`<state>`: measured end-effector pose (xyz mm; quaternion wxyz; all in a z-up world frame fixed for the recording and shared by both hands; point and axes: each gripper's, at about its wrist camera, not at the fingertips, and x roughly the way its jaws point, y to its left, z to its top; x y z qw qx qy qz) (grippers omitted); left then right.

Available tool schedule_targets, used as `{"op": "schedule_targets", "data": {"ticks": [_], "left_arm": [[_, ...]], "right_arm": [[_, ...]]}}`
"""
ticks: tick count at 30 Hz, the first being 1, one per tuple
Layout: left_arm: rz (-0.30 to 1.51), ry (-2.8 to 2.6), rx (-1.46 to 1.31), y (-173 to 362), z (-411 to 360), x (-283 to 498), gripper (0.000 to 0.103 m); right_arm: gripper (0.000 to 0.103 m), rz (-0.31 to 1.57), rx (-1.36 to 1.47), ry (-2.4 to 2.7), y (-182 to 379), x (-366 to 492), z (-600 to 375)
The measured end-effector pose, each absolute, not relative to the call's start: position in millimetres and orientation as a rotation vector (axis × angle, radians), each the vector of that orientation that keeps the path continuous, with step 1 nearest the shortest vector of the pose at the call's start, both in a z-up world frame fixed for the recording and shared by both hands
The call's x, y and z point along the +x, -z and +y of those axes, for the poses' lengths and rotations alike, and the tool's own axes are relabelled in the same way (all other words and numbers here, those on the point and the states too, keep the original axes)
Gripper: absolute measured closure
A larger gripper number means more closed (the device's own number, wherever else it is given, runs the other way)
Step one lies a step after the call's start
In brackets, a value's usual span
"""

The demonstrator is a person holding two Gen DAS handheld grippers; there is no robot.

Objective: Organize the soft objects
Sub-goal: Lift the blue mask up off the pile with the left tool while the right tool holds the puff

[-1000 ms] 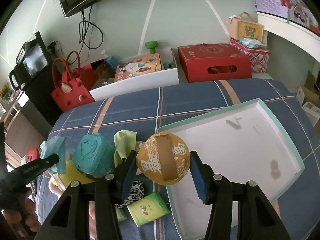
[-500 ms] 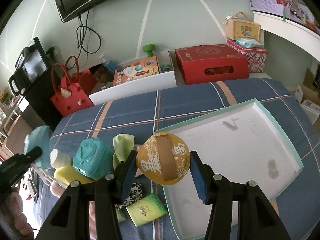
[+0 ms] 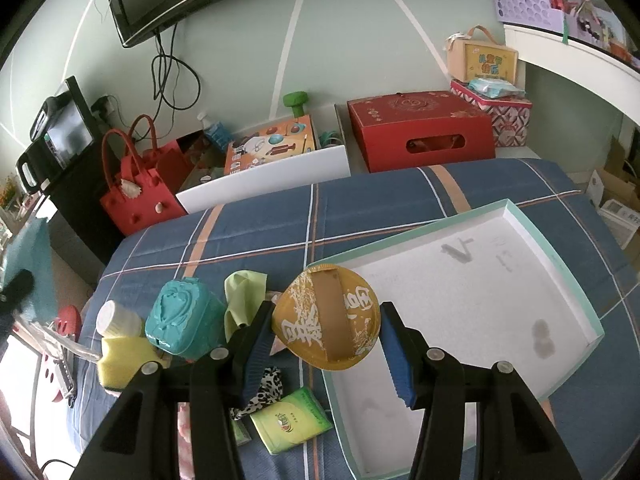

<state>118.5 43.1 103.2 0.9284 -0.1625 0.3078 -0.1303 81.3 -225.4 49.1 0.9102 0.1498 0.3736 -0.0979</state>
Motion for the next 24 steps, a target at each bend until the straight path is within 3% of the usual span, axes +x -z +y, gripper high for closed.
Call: {"op": "schedule_targets", "data": {"ticks": [24], "left_arm": [[0.430,0.255,-0.278,-140.8,39.0,76.8,0.090]], "right_arm": [[0.048,0.754,0.319,0.211,-54.9,78.0,-229.4]]}}
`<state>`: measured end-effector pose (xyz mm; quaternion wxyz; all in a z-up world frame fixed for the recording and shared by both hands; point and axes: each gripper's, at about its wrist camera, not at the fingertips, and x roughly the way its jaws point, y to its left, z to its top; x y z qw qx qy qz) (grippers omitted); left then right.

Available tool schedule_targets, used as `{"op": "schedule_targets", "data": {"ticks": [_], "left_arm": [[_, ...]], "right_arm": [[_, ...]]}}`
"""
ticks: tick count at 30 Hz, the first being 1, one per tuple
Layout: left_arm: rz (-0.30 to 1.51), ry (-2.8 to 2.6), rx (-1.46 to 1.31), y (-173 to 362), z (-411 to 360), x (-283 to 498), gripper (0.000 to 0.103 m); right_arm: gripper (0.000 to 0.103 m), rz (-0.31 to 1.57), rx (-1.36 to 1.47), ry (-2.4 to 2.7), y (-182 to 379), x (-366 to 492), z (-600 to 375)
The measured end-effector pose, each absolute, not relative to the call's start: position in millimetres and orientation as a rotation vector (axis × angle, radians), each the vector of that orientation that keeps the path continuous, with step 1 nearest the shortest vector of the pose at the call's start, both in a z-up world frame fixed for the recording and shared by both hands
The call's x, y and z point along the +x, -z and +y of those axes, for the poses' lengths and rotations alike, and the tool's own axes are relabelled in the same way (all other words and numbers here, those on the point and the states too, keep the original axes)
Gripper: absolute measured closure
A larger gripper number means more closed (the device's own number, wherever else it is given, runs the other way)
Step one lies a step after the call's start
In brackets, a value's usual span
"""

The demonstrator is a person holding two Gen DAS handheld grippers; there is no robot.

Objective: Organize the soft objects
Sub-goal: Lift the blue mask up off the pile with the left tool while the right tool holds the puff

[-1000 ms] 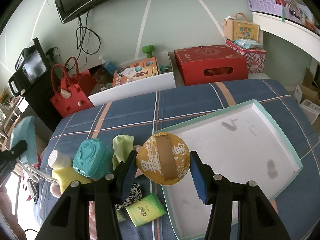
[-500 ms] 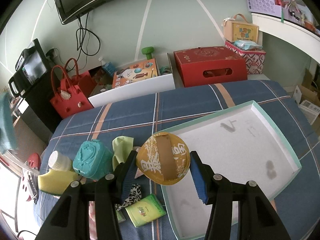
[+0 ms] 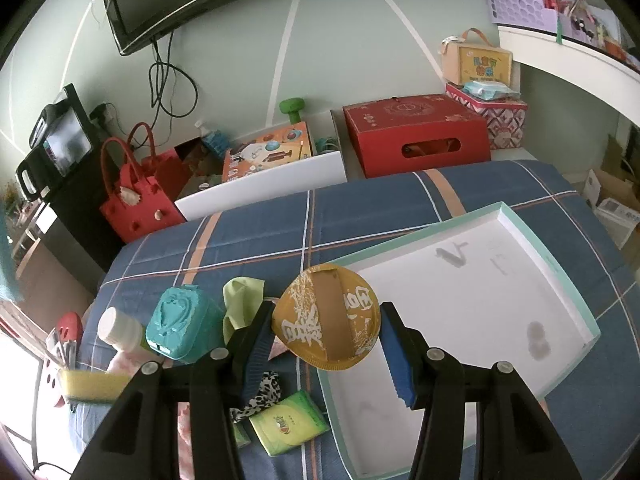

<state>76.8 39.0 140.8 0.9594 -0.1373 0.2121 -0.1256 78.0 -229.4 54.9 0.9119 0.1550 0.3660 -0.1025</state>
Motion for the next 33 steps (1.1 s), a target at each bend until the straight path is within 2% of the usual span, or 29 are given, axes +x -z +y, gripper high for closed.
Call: {"op": "schedule_targets", "data": {"ticks": [3,7,11,15,26,33], "left_arm": [[0.428,0.241,-0.241,-138.9,33.1,79.2,0.090],[0.632,0.183,-0.237,-102.3,24.2,114.0,0.092],[0.497,0.234,-0.198,-122.9,13.6,92.6,0.092],[0.529,0.276,-0.239,-118.4,15.6,95.9,0.092],[0.412,0.389,-0.294,-140.6,22.0,74.4,0.092],[0.404,0.465,-0.358,-142.4,24.3,74.5,0.092]], "right_arm": [[0.048,0.756,0.317,0.211,-55.0,78.6,-228.8],[0.048,0.759,0.314,0.206,-54.5,78.3,-228.3],[0.048,0.762,0.314,0.212,-53.1,79.1,-228.8],[0.048,0.764,0.310,0.208,-52.6,78.6,-227.8],[0.048,0.759,0.311,0.208,-54.1,78.1,-230.0],[0.048,0.751,0.326,0.220,-55.5,75.6,-235.9]]}}
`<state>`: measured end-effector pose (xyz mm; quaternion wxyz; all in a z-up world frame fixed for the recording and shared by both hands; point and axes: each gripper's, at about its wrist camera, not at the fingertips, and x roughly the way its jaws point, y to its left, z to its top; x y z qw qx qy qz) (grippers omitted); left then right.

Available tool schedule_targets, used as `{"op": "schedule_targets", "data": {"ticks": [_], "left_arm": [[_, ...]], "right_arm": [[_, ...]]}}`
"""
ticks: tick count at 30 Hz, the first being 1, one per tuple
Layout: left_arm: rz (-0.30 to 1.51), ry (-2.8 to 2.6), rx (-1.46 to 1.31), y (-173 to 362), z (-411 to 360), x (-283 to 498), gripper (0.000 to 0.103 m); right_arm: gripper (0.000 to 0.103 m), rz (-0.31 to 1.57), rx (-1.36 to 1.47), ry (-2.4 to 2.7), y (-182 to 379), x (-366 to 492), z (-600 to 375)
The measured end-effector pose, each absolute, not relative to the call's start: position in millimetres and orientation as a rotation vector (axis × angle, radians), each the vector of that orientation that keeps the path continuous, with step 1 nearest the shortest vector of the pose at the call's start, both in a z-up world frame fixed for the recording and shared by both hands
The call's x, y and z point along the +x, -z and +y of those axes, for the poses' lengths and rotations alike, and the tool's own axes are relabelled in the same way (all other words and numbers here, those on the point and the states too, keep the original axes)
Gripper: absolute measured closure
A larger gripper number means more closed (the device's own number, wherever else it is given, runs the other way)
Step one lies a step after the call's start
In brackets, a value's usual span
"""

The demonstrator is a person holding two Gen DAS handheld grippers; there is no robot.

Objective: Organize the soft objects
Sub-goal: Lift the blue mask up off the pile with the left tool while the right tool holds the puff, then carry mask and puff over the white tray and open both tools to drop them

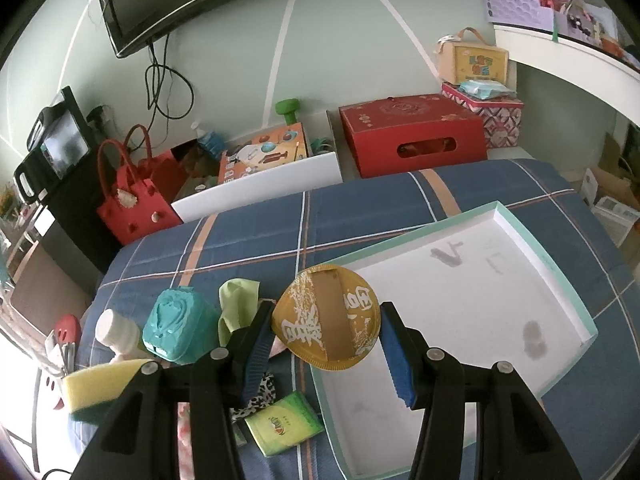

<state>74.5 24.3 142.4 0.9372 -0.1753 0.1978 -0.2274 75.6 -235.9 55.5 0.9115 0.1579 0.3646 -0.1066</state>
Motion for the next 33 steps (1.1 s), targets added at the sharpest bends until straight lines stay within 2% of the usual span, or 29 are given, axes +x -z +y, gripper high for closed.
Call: {"op": "schedule_targets", "data": {"ticks": [3,6,9,12,15,23,27,33], "left_arm": [[0.458,0.136,-0.193,-132.4,23.4,89.3,0.092],[0.531,-0.203,-0.015,-97.5,29.7,121.8,0.092],[0.649,-0.281,-0.047,-75.1,51.4,142.1,0.092],[0.661,-0.421,0.016,-63.1,61.6,152.7,0.092],[0.712,-0.456,-0.033,-54.5,76.7,159.0,0.092],[0.567,-0.609,0.046,-76.3,75.2,136.4,0.092],[0.560,-0.511,0.028,-84.1,65.0,133.1,0.092],[0.539,-0.190,0.008,-104.9,11.1,124.3,0.092]], "right_arm": [[0.048,0.751,0.332,0.219,-55.8,75.3,-237.5],[0.048,0.749,0.334,0.216,-56.3,74.6,-238.0],[0.048,0.746,0.335,0.214,-56.9,74.3,-237.4],[0.048,0.749,0.336,0.215,-56.6,74.3,-237.2],[0.048,0.745,0.336,0.210,-58.2,73.4,-236.5],[0.048,0.741,0.341,0.213,-58.1,72.5,-238.8],[0.048,0.735,0.342,0.212,-59.5,72.0,-239.3],[0.048,0.725,0.369,0.245,-61.6,67.2,-259.0]]}}
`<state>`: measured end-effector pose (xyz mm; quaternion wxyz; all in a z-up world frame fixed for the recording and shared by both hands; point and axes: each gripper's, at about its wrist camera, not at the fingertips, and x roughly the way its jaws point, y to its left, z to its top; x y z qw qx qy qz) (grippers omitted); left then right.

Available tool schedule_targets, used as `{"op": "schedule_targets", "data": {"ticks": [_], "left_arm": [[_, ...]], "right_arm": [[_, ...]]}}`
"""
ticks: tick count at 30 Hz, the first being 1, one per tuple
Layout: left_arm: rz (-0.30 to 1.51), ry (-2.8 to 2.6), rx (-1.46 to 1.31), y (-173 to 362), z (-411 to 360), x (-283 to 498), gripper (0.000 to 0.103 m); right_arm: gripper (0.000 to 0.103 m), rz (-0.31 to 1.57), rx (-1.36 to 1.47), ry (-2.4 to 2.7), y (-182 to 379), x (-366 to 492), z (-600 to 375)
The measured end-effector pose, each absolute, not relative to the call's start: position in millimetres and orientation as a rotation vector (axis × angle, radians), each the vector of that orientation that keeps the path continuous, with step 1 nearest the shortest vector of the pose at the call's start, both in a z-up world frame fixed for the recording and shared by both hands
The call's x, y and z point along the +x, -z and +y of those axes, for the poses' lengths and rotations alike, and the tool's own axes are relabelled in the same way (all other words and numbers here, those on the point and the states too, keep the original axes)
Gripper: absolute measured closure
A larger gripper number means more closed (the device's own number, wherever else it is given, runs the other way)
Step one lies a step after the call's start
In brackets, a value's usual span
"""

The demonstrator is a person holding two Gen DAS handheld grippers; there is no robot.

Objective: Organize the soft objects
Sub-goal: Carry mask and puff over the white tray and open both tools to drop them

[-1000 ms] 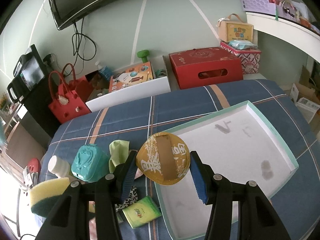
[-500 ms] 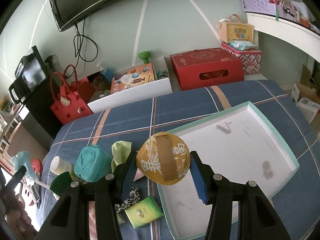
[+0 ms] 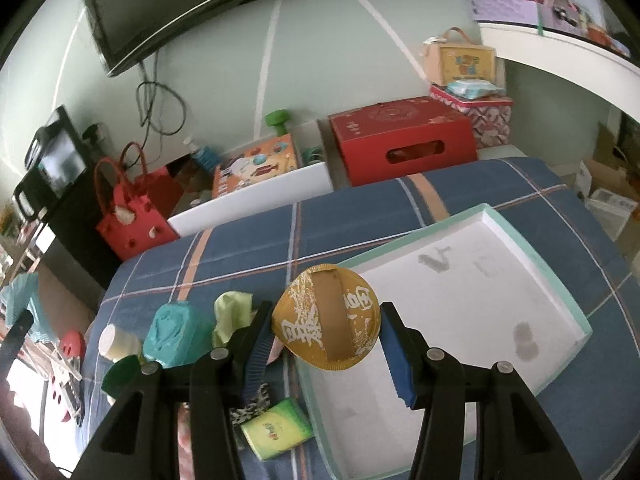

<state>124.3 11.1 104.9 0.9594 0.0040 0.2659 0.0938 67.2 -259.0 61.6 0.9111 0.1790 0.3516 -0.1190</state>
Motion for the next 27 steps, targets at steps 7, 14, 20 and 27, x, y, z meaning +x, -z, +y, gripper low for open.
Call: {"op": "schedule_targets", "data": {"ticks": [7,14,20,27], "left_arm": [[0.609,0.210,0.025,-107.2,-66.1,120.8,0.092],[0.740,0.483,0.098,-79.2,-150.6,128.6,0.092],[0.867,0.604,0.138,-32.3,-208.9,134.0,0.092],[0.991,0.628,0.185,24.5,-246.9,135.2,0.091]], "right_arm": [[0.048,0.715,0.421,0.384,-61.3,54.5,-307.9],[0.048,0.746,0.464,0.501,-49.3,45.4,-351.7],[0.048,0.795,0.485,0.600,-29.7,38.1,-383.5],[0.048,0.865,0.533,0.653,-2.5,33.9,-407.6]]}}
